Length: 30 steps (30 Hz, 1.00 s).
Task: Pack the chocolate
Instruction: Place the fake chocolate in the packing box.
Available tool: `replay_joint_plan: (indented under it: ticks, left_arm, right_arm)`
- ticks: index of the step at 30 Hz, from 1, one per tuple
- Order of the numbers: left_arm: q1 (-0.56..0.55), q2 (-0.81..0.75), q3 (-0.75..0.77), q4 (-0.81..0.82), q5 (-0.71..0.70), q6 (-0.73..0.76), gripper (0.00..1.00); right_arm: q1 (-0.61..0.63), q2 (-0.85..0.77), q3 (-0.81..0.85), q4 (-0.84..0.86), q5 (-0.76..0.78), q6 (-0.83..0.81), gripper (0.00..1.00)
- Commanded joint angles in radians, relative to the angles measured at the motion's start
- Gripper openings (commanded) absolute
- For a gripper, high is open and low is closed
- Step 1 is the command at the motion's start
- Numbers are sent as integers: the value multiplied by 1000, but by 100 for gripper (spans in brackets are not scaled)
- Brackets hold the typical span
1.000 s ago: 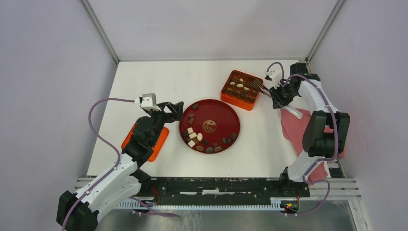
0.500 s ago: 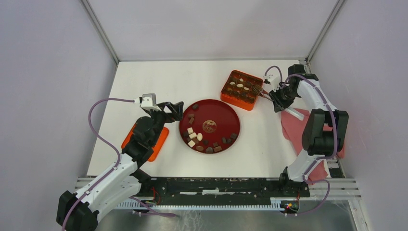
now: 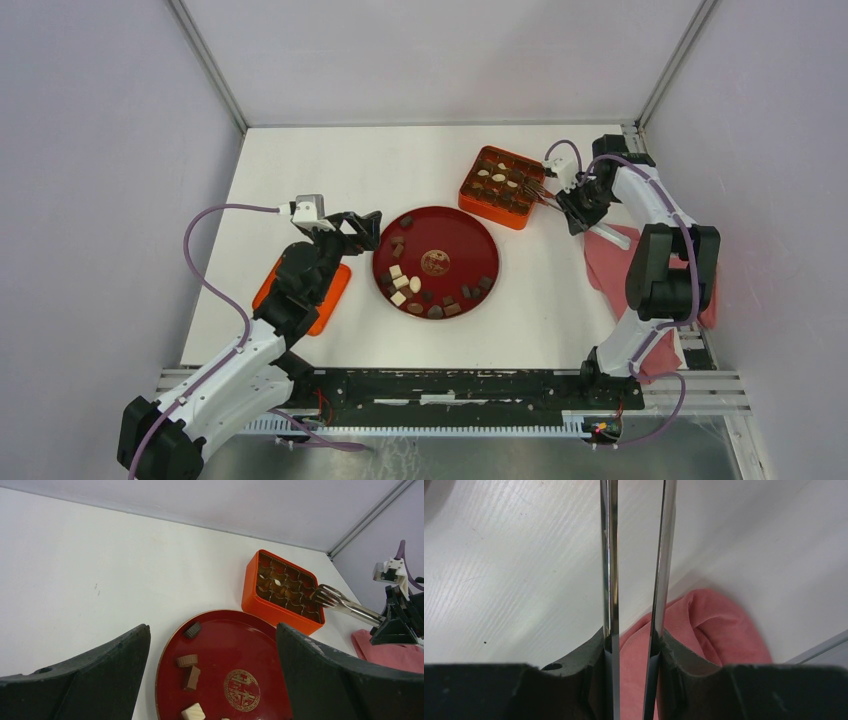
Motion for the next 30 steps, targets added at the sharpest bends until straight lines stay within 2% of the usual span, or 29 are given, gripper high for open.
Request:
replay_joint_plan:
  ticks: [1, 20, 25, 30]
  left_arm:
    - [4, -10, 30, 14, -15, -26, 100]
    - [5, -8, 31, 13, -18, -28, 100]
    - [3, -8, 31, 13, -18, -28, 100]
    - [3, -7, 32, 12, -17, -28, 100]
  right_arm:
    - [7, -6, 11, 17, 14, -11, 26]
    - [13, -17, -1, 16, 18, -16, 44]
    - [13, -37, 0, 25, 3, -13, 42]
    - [16, -89, 6, 25, -79, -22, 40]
